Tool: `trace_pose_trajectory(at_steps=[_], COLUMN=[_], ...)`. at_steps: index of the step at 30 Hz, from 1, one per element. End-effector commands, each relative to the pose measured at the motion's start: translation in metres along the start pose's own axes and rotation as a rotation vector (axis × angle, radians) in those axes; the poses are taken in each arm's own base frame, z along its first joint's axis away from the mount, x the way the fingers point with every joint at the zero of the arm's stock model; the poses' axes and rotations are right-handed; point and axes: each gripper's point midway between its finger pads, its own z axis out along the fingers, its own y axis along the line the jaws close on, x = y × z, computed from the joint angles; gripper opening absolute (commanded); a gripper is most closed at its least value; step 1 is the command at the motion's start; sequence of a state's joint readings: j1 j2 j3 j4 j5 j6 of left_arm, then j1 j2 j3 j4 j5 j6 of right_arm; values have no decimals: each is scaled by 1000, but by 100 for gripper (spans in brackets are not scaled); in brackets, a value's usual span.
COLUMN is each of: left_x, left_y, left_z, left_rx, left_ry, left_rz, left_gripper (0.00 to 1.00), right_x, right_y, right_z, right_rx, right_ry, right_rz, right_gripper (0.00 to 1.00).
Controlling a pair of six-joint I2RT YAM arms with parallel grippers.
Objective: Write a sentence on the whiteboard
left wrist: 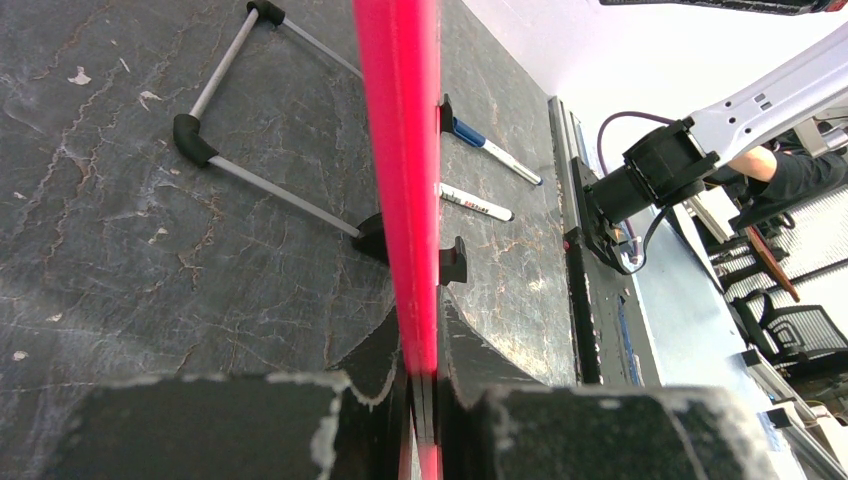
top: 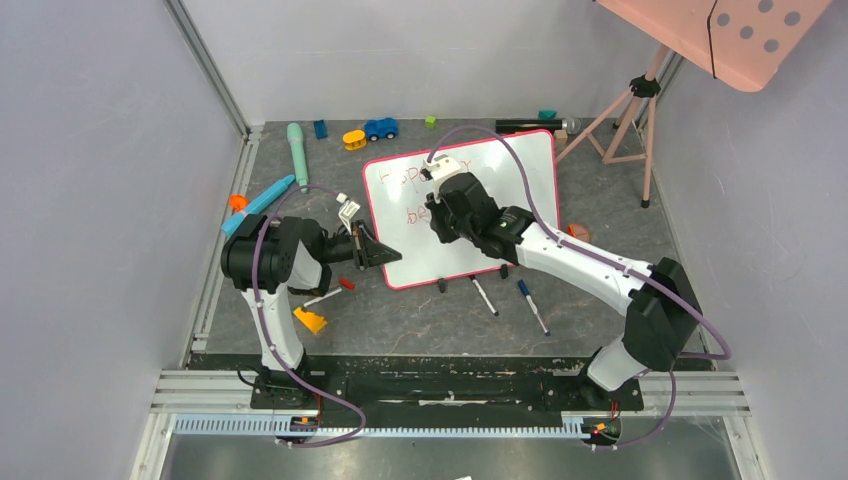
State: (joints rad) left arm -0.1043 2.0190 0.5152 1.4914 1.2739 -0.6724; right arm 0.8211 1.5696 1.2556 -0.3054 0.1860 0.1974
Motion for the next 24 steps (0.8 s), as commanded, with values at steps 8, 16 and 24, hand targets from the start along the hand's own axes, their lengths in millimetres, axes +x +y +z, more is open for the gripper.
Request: trace_pose_trajectory(at_steps=[8, 16, 24], left_x=[3, 3, 3], left_y=[-7, -6, -6], left_z=[4, 5, 5], left_rx=[75, 74, 74], left_ry=[30, 30, 30], left_rz=[196, 192, 193], left_gripper=[2, 2, 2], right_x=[-27, -60, -64], right_y=[-9, 5, -18], right_z=[-16, -33, -29], right_rx=[27, -80, -2], right_ry=[-62, -157, -157], right_rz=[1, 35, 36], right_gripper=[0, 0, 0])
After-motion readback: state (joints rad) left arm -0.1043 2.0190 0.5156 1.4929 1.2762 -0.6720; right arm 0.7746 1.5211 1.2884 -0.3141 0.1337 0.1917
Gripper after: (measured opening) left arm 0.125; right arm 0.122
